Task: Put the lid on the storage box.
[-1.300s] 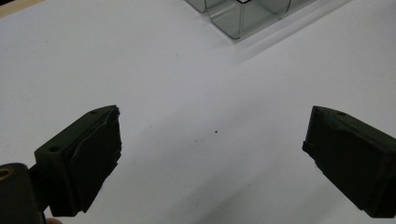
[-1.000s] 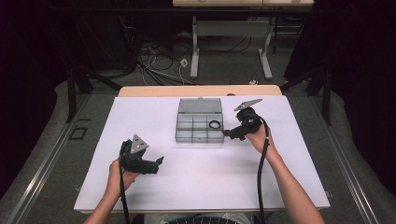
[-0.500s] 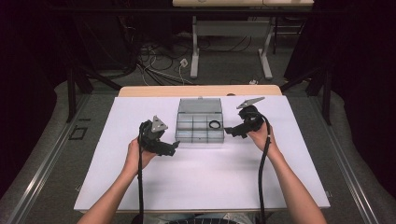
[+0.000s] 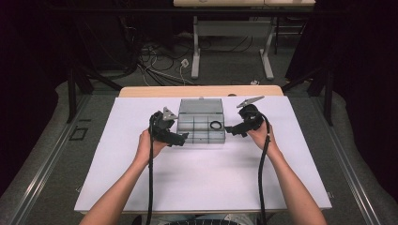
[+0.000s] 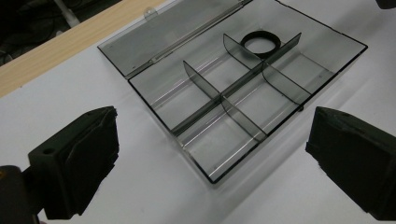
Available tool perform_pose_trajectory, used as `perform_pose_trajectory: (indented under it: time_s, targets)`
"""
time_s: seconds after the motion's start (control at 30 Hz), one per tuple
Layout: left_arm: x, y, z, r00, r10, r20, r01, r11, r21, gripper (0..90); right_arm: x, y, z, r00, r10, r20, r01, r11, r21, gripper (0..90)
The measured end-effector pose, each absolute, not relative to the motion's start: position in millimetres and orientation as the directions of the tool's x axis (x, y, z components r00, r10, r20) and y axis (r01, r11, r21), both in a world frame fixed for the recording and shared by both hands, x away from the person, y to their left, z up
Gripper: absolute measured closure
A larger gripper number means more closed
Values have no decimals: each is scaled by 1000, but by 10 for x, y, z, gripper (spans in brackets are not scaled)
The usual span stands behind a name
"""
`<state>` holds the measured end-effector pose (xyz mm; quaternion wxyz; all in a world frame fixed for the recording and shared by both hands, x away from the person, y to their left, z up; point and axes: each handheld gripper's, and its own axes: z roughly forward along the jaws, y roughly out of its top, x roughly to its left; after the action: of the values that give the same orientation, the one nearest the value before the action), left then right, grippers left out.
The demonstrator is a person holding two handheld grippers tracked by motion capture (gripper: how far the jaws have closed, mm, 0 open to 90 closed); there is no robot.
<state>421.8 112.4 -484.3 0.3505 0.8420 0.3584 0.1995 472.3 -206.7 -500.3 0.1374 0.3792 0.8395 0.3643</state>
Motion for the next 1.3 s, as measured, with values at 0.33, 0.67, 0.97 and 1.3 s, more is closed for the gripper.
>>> perform_pose_trajectory:
  time_s: [0.33, 0.67, 0.97, 1.3]
  targets:
    - [4467, 927, -4923, 668, 741, 72, 495, -515, 699, 28, 4779, -2029, -5002, -671, 739, 63, 544, 433, 719, 9]
    - [4645, 778, -4992, 681, 728, 73, 515, -548, 659, 58, 4825, -2045, -5027, -664, 746, 56, 543, 429, 722, 0]
    - [4751, 701, -5021, 683, 727, 75, 533, -566, 629, 90, 4896, -2059, -4980, -649, 758, 65, 546, 405, 734, 0]
    - [4803, 605, -5142, 705, 706, 73, 540, -600, 590, 297, 4958, -2085, -5010, -606, 793, 63, 559, 368, 743, 53]
